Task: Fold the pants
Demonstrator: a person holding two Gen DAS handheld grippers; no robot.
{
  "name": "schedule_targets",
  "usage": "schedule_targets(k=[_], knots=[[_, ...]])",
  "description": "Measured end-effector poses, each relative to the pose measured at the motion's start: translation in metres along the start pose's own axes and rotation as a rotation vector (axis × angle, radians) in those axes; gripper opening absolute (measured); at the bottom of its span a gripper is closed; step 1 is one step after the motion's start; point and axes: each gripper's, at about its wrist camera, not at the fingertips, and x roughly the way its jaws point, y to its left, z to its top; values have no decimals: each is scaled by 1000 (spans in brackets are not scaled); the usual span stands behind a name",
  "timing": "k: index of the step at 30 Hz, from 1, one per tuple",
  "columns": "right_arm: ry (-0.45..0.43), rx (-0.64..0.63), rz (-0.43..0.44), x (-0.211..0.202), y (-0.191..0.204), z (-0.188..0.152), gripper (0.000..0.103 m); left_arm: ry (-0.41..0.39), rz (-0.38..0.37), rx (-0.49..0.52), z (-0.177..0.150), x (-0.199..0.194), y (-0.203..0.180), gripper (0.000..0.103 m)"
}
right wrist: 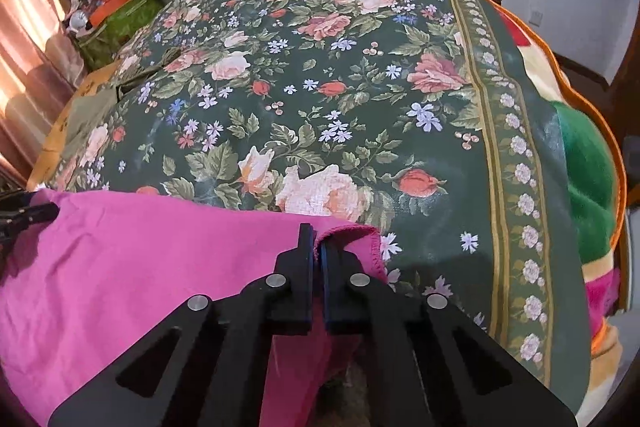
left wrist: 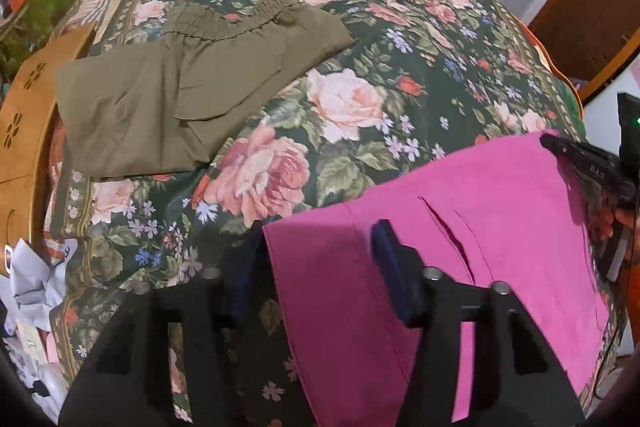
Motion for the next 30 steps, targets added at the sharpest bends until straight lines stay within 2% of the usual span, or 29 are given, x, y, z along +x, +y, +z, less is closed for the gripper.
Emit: schedule_targets(k=[6, 12, 15, 18, 21, 23, 25, 27, 30], knots=[[-36, -84, -117, -1, 9, -1, 0, -37, 54, -9, -10, -6, -2, 49], [-22, -107, -159, 4, 12, 0, 0, -62, 127, 33, -16, -8, -11, 49], [-14, -103, -158, 3, 12, 1, 0, -57, 118, 26, -14, -8, -8, 50], [2, -36, -118, 0, 5, 5, 1, -59, 103, -16, -15, -15, -2, 50], [0, 23, -129, -11, 0, 10, 5, -84, 145, -5, -18, -26, -6, 50], [-6, 31, -117, -20, 2, 12, 9, -102, 192, 34, -19, -35, -11, 50], [-28, 22, -89, -34, 9, 16, 26, -127, 222, 77, -20, -45, -18, 50], [-68, 2, -56, -48, 20, 18, 35, -154, 218, 100, -18, -56, -24, 51], [-101, -44, -3, -61, 43, 22, 44, -185, 187, 102, -12, -68, -33, 56]])
